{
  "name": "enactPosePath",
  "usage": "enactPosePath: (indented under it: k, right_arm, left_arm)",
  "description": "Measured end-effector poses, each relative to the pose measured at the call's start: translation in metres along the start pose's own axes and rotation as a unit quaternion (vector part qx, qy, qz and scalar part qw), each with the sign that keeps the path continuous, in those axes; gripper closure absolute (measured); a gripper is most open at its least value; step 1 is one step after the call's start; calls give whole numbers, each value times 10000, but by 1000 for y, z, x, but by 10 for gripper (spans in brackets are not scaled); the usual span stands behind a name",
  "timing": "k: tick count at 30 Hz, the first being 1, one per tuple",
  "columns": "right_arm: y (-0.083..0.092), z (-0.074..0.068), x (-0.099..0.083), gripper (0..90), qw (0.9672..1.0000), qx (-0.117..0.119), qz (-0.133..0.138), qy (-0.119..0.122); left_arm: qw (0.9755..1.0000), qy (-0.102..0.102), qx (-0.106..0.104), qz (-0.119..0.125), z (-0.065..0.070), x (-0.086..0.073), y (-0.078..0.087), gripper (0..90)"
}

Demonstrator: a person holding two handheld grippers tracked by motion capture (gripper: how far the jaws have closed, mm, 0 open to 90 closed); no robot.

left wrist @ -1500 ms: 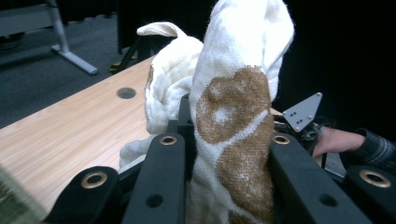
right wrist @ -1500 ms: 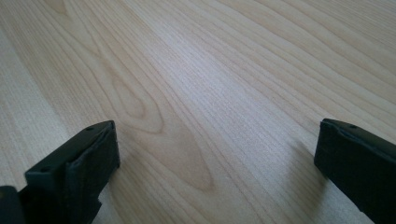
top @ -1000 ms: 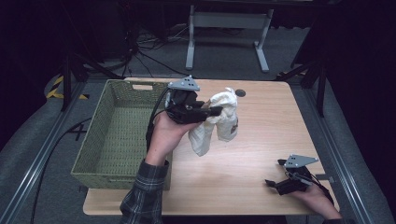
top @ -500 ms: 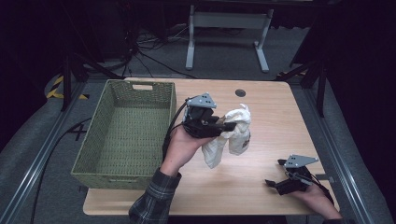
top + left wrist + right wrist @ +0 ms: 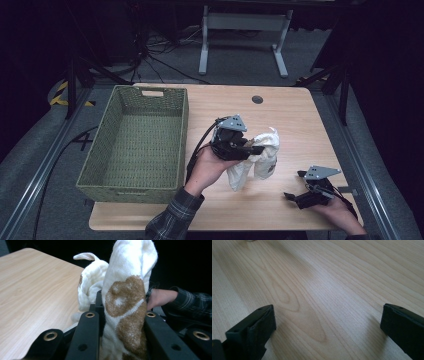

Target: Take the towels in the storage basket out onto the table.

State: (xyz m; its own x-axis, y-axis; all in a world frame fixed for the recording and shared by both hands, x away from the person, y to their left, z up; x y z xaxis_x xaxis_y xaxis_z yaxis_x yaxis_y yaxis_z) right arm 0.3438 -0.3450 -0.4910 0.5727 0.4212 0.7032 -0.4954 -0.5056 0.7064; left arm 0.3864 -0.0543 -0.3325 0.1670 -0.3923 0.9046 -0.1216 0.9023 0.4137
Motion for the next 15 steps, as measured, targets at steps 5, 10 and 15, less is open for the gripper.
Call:
enactPosePath:
  k: [5, 10, 15]
  right_arm:
    - [0, 0, 0, 4, 10000, 1, 1, 1]
    - [0, 0, 0, 4, 10000, 1, 0, 0]
    - [0, 0, 0, 4, 10000, 6, -4, -11]
  left_arm:
    - [9999, -91, -124, -38, 6, 0, -10, 772]
    - [9996, -138, -221, -86, 7, -5, -21, 772]
    - [9992, -122, -316, -216, 2, -16, -37, 771]
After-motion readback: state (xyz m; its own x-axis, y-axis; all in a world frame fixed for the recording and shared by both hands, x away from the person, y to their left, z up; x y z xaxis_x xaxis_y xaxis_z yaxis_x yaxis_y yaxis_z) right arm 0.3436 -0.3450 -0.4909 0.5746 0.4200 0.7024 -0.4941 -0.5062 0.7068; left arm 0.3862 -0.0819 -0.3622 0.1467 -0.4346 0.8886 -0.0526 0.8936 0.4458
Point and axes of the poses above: each handheld gripper's, and its own axes: y roughly backward along the jaws, x roughly out of its top, z roughly to its right, the point moved 3 cm from there along -y, roughly forward along the jaws, and after that the axes turned 9 degrees about -y, right-handed, at the moved point
